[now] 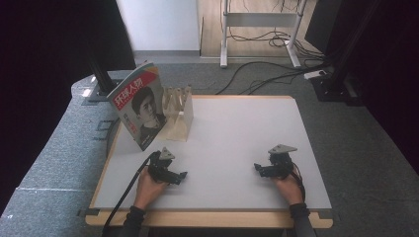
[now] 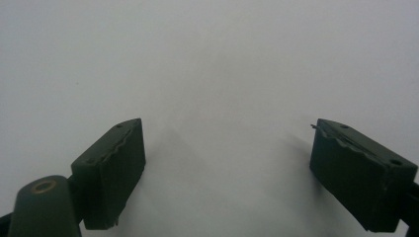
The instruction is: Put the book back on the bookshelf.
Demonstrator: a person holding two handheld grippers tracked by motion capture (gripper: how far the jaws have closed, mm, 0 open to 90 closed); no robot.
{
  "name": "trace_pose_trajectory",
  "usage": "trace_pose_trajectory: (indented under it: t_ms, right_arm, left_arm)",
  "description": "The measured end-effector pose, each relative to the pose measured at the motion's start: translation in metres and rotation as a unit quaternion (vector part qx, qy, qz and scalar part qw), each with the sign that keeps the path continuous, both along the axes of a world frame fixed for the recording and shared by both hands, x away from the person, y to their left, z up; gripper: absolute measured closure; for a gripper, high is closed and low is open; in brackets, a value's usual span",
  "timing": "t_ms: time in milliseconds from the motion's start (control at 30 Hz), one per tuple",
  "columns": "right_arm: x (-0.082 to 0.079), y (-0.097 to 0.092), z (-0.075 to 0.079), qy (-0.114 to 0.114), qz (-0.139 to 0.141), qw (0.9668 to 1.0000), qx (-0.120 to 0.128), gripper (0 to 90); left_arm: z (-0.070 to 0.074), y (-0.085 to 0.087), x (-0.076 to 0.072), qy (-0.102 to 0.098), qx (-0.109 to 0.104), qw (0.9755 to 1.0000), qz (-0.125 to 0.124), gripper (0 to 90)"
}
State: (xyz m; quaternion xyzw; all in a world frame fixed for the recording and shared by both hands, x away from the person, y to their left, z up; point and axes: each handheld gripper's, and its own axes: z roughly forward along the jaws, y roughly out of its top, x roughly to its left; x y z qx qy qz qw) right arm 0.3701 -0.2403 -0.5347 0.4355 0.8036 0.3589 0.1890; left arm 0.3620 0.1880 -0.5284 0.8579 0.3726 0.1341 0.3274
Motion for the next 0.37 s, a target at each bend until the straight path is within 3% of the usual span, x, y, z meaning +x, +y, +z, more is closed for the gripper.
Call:
trace_pose_trajectory:
  t_ms: [367]
  right_arm:
    - [-0.0005, -0.0002, -0.0005, -0.001, 0.000, 1.0000, 0.001, 12.9]
  left_arm:
    - [-0.0001, -0.0001, -0.0004, 0.002, -0.002, 1.0000, 0.004, 0.0]
